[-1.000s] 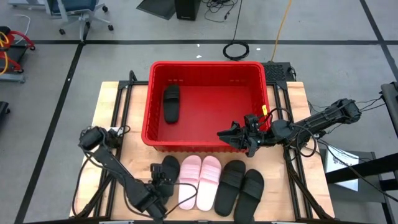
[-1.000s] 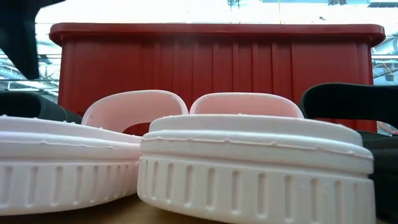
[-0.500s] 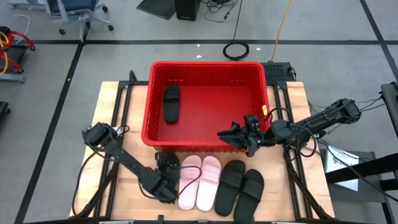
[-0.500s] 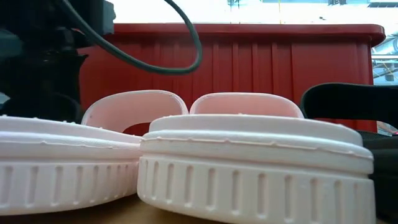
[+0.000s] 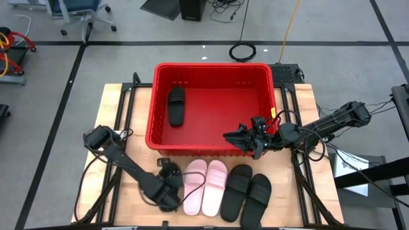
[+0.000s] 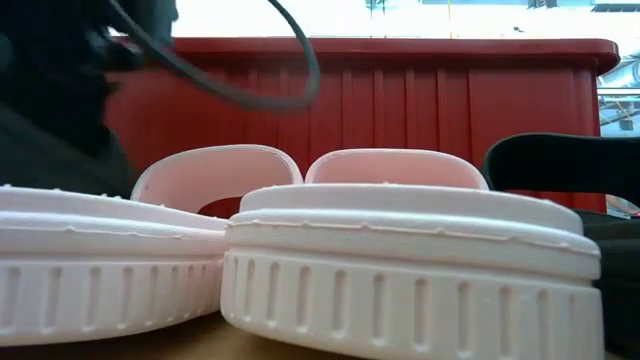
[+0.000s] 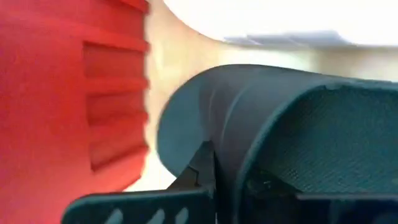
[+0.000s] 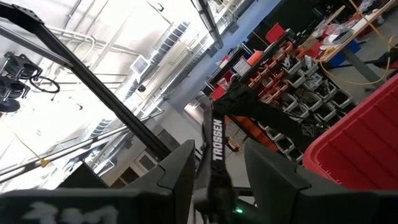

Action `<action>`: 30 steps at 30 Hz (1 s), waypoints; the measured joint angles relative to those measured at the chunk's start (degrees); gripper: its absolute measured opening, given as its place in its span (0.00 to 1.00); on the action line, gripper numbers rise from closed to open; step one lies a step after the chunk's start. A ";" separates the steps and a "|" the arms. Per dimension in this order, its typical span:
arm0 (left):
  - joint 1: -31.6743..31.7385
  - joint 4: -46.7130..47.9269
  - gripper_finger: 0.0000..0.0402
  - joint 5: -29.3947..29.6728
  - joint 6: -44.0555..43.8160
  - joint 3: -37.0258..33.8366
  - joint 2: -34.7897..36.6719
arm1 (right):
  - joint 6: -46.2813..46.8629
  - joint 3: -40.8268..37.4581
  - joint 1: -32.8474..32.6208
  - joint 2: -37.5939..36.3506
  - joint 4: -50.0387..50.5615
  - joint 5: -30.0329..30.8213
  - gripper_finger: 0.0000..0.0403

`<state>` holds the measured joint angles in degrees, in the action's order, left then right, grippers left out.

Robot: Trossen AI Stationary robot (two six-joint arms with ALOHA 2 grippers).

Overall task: Pick and place slides into bin
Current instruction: Put the black slide into the red bin

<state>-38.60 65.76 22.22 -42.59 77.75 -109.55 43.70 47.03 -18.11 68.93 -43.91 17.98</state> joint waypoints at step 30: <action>5.67 -10.61 0.02 30.78 33.48 31.73 29.02 | -0.96 0.00 5.06 -0.02 -0.05 1.58 0.32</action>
<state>-32.93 55.16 53.00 -9.11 109.49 -80.53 42.75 47.03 -13.05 68.90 -43.96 19.56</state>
